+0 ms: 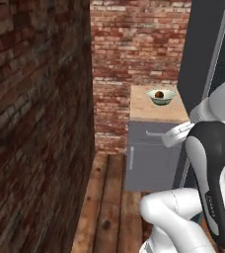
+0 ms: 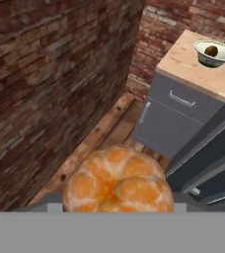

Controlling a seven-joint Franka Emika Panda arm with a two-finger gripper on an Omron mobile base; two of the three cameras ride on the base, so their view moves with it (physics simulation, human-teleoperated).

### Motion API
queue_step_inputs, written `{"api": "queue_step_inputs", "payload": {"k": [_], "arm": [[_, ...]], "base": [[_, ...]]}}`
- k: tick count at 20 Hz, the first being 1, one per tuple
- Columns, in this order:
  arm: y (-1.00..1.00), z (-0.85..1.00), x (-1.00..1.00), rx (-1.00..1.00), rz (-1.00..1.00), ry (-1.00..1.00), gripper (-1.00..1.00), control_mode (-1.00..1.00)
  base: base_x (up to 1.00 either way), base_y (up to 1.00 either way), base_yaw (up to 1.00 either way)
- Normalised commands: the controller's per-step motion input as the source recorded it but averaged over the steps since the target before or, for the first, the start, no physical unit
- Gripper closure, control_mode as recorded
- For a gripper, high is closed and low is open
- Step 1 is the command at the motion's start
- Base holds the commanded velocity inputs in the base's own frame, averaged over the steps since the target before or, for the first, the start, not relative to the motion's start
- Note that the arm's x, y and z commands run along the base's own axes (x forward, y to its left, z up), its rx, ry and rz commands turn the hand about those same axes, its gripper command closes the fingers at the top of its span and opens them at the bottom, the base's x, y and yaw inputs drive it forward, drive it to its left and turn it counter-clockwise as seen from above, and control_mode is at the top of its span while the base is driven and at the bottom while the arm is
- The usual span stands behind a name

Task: Take the bell pepper, orange, and tangerine from the freezer and place them in the bowl on the counter.

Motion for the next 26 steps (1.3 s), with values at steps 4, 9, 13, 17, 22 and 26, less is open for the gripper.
{"api": "queue_step_inputs", "payload": {"k": [4,9,13,17,22,26], "arm": [[0.00,0.00,0.00,0.00,0.00,0.00,1.00,1.00],[0.00,0.00,0.00,0.00,0.00,0.00,1.00,1.00],[0.00,0.00,0.00,0.00,0.00,0.00,1.00,1.00],[0.00,0.00,0.00,0.00,0.00,0.00,1.00,1.00],[0.00,0.00,0.00,0.00,0.00,0.00,1.00,1.00],[0.00,0.00,0.00,0.00,0.00,0.00,1.00,1.00]], "base": [[0.76,0.30,-0.63],[1.00,0.28,-0.24],[0.99,0.00,-0.13],[1.00,0.13,-0.14],[0.97,0.37,-0.18],[0.69,0.22,-0.18]]}}
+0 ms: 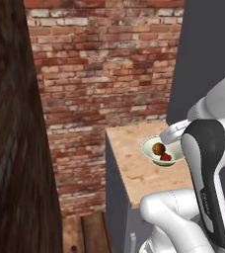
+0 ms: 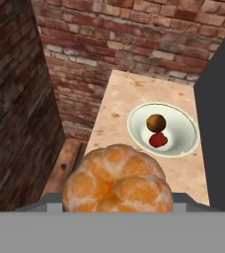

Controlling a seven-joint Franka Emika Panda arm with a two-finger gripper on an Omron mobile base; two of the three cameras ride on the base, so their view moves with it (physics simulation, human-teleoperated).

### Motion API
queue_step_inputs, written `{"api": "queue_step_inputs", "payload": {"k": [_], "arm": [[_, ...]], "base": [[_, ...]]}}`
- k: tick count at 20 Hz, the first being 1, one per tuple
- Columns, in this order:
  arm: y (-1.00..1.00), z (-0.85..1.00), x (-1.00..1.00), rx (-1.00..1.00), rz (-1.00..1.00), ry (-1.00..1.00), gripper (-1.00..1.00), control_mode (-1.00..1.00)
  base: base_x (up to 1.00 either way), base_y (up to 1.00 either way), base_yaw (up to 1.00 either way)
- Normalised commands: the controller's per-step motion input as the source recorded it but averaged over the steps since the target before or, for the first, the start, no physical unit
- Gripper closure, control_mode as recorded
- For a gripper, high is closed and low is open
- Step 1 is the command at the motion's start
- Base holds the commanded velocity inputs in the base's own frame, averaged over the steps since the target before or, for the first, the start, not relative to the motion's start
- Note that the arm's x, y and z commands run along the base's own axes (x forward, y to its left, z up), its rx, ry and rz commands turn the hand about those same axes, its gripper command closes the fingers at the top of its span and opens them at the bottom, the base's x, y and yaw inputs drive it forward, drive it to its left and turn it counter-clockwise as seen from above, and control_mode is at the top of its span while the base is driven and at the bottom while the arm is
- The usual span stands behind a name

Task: Take the bell pepper, orange, and tangerine from the freezer and place them in the bowl on the counter.

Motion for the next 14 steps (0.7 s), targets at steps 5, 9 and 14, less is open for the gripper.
{"api": "queue_step_inputs", "payload": {"k": [5,9,14], "arm": [[0.00,0.00,0.00,0.00,0.00,0.00,1.00,1.00],[0.00,0.00,0.00,0.00,0.00,0.00,1.00,1.00],[0.00,0.00,0.00,0.00,0.00,0.00,1.00,1.00]], "base": [[0.29,0.04,-0.12],[0.03,0.00,-0.09],[0.09,0.00,-0.10]]}}
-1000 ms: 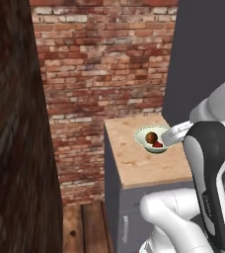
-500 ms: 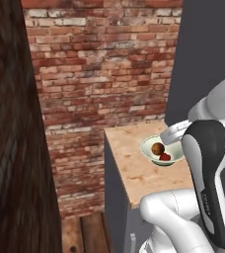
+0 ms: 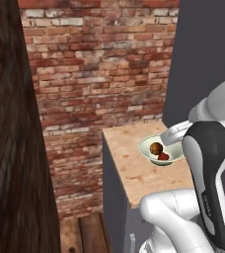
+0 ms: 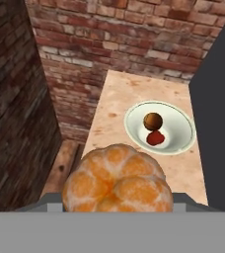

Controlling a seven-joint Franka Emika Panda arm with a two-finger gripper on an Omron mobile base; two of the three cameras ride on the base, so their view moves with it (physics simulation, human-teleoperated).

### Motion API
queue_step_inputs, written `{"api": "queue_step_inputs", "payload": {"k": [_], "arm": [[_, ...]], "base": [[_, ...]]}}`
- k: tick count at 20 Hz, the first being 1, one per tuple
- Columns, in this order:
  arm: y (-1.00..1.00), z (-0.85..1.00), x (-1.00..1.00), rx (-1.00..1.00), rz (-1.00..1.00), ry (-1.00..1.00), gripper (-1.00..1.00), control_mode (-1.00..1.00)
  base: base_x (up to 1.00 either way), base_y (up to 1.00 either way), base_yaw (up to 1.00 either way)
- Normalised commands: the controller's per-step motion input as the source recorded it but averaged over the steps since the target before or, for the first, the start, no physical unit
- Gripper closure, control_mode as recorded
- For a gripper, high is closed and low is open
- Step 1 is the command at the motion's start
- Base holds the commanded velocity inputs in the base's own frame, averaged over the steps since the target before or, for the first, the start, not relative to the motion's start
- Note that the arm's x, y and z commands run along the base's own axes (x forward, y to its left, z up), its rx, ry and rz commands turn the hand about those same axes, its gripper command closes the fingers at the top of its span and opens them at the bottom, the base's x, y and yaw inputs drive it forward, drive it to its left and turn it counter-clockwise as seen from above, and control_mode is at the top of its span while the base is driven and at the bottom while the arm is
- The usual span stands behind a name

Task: Take the bell pepper, orange, and tangerine from the freezer and place them in the bowl on the counter.

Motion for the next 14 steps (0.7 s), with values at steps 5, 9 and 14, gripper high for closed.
{"api": "queue_step_inputs", "payload": {"k": [5,9,14], "arm": [[0.00,0.00,0.00,0.00,0.00,0.00,1.00,1.00],[0.01,0.00,0.40,0.00,-0.15,0.08,1.00,-1.00],[0.00,-0.01,0.51,0.00,-0.28,0.05,1.00,-1.00]], "base": [[0.31,0.02,-0.14],[0.12,0.01,-0.04],[0.00,0.00,0.00]]}}
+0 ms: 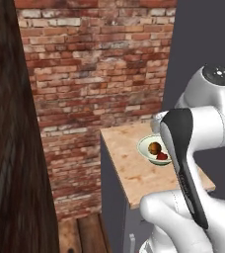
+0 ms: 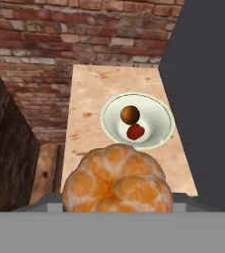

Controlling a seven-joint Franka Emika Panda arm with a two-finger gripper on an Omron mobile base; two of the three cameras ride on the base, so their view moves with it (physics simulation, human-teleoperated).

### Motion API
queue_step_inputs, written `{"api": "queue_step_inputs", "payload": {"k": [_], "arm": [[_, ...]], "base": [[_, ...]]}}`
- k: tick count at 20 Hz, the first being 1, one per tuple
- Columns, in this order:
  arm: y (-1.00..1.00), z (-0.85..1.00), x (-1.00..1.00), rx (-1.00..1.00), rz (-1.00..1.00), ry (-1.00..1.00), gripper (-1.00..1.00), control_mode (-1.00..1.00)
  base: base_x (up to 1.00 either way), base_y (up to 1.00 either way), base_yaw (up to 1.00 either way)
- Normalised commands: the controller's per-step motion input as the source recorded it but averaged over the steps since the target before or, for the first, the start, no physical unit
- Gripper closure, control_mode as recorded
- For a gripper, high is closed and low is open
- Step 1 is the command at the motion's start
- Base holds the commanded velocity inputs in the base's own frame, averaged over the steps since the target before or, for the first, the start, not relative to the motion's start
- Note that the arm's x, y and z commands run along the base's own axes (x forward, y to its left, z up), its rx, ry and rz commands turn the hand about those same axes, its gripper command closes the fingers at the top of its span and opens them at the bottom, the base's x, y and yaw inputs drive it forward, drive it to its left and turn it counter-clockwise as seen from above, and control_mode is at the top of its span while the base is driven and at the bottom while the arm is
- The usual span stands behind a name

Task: Take the bell pepper, orange, and tangerine from the freezer and place them in the bowl on the counter.

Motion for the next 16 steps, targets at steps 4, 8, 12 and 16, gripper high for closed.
{"api": "queue_step_inputs", "payload": {"k": [4,8,12,16], "arm": [[-0.01,-0.13,0.63,0.00,-0.25,0.04,1.00,-1.00],[-0.16,-0.32,0.55,0.06,-0.14,0.01,1.00,-1.00],[-0.48,-0.43,0.38,0.13,-0.06,0.02,1.00,-1.00],[-0.48,-0.47,0.21,0.07,-0.03,0.08,1.00,-1.00]], "base": [[0.00,0.00,0.00],[0.00,0.00,0.00],[0.00,0.00,0.00],[0.00,0.00,0.00]]}}
